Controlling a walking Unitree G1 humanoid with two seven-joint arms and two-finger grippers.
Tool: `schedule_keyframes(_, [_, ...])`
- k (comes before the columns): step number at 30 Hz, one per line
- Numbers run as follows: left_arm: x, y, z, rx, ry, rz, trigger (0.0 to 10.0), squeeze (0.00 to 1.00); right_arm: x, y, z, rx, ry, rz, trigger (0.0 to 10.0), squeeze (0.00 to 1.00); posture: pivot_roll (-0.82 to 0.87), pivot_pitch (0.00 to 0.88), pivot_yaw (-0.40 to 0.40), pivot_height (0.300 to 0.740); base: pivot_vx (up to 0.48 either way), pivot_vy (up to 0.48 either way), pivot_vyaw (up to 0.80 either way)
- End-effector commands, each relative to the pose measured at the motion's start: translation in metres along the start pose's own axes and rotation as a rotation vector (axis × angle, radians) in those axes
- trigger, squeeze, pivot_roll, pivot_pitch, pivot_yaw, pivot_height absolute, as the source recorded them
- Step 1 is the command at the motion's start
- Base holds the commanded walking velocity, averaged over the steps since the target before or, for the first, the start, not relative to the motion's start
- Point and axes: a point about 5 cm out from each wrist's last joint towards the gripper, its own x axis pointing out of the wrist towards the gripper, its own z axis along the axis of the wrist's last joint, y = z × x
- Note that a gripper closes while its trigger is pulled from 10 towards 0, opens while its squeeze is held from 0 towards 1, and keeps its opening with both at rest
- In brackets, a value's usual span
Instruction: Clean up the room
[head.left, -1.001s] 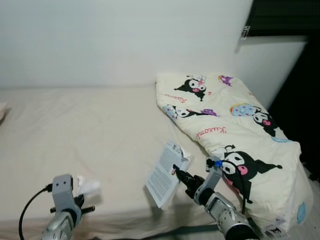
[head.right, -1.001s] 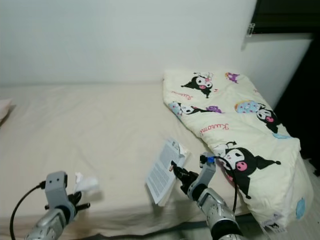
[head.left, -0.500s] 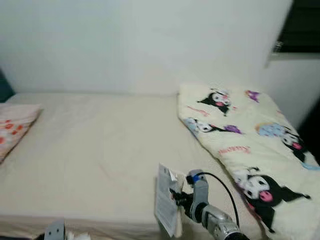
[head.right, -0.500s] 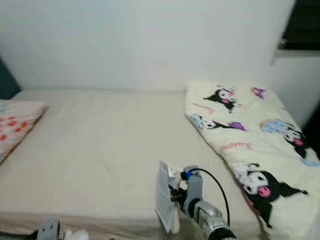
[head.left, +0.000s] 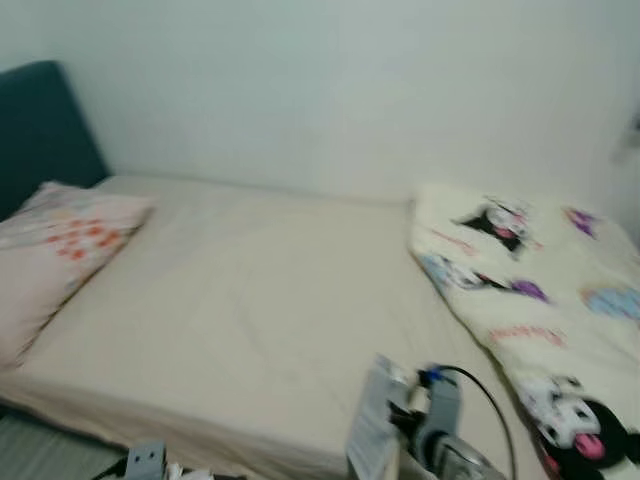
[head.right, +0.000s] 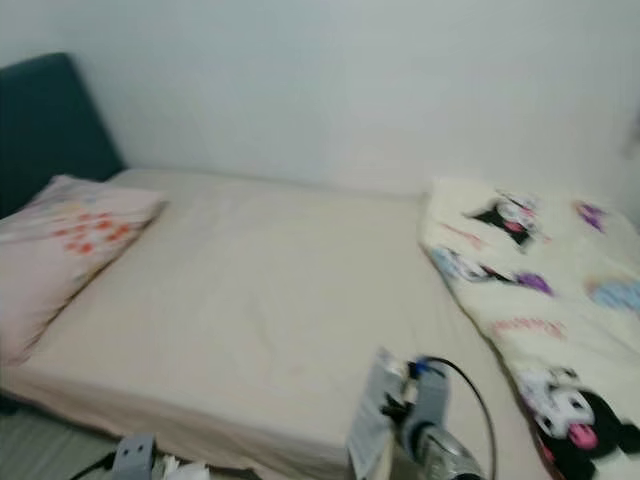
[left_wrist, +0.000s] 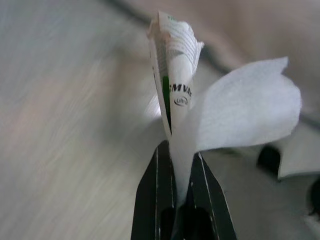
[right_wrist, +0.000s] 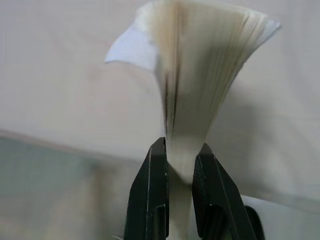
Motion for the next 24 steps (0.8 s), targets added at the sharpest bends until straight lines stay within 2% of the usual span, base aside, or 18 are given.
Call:
schedule_keyframes(1, [0.001,-0.005,0.005,-0.004,-0.011,-0.021,10.0,0.00,-0.002,-0.003,-0.002,0.027,-0.012,0.009,10.0,0.00,-0.08,0.000,-0.024,0.706,0.000,0.000,0.73])
schedule_keyframes(5, [0.001,-0.003,0.002,0.005,0.000,-0.017,10.0,0.00,0.001,0.003,0.009,0.047,-0.061,0.042,10.0,0.00,-0.08,0.000,-0.018,0.706,0.000,0.000,0.73])
schedule_keyframes(9, [0.000,-0.001,-0.004,0.010,0.018,-0.013,10.0,0.00,0.005,0.015,0.025,0.016,-0.119,0.119,10.0,0.00,-0.08,0.000,-0.012,0.706,0.000,0.000,0.73])
schedule_keyframes(11, [0.000,-0.002,-0.005,0.018,0.023,-0.014,10.0,0.00,0.008,0.028,0.039,-0.025,-0.164,0.186,10.0,0.00,-0.08,0.000,-0.011,0.706,0.000,0.000,0.73])
schedule_keyframes(12, [0.000,-0.002,-0.005,0.018,0.023,-0.014,10.0,0.00,0.008,0.028,0.039,-0.025,-0.164,0.186,10.0,0.00,-0.08,0.000,-0.011,0.706,0.000,0.000,0.73])
schedule_keyframes(13, [0.000,-0.004,-0.001,0.018,0.019,-0.017,10.0,0.00,0.010,0.040,0.054,-0.046,-0.217,0.249,10.0,0.00,-0.08,0.000,-0.012,0.706,0.000,0.000,0.73])
schedule_keyframes(14, [0.001,-0.006,0.001,0.017,0.016,-0.019,10.0,0.00,0.011,0.044,0.059,-0.051,-0.237,0.271,10.0,0.00,-0.08,0.000,-0.012,0.706,0.000,0.000,0.73])
schedule_keyframes(19, [0.001,-0.010,0.004,0.018,0.011,-0.024,10.0,0.00,0.011,0.056,0.070,-0.046,-0.278,0.345,10.0,0.00,-0.09,0.000,-0.010,0.706,0.000,0.000,0.73])
schedule_keyframes(21, [0.002,-0.018,0.008,0.022,0.005,-0.034,10.0,0.00,0.013,0.073,0.074,-0.156,-0.263,0.430,10.0,0.00,-0.09,0.000,-0.013,0.706,0.000,0.000,0.73])
schedule_keyframes(22, [0.002,-0.018,0.008,0.022,0.005,-0.034,10.0,0.00,0.013,0.073,0.074,-0.156,-0.263,0.430,10.0,0.00,-0.09,0.000,-0.013,0.706,0.000,0.000,0.73])
schedule_keyframes(23, [0.002,-0.019,0.007,0.023,0.003,-0.035,10.0,0.00,0.014,0.080,0.067,-0.284,-0.210,0.437,10.0,0.00,-0.08,0.000,-0.020,0.706,0.000,0.000,0.73])
schedule_keyframes(24, [0.002,-0.019,0.006,0.024,0.002,-0.035,10.0,0.00,0.015,0.083,0.061,-0.374,-0.174,0.438,10.0,0.00,-0.08,0.000,-0.020,0.706,0.000,0.000,0.73])
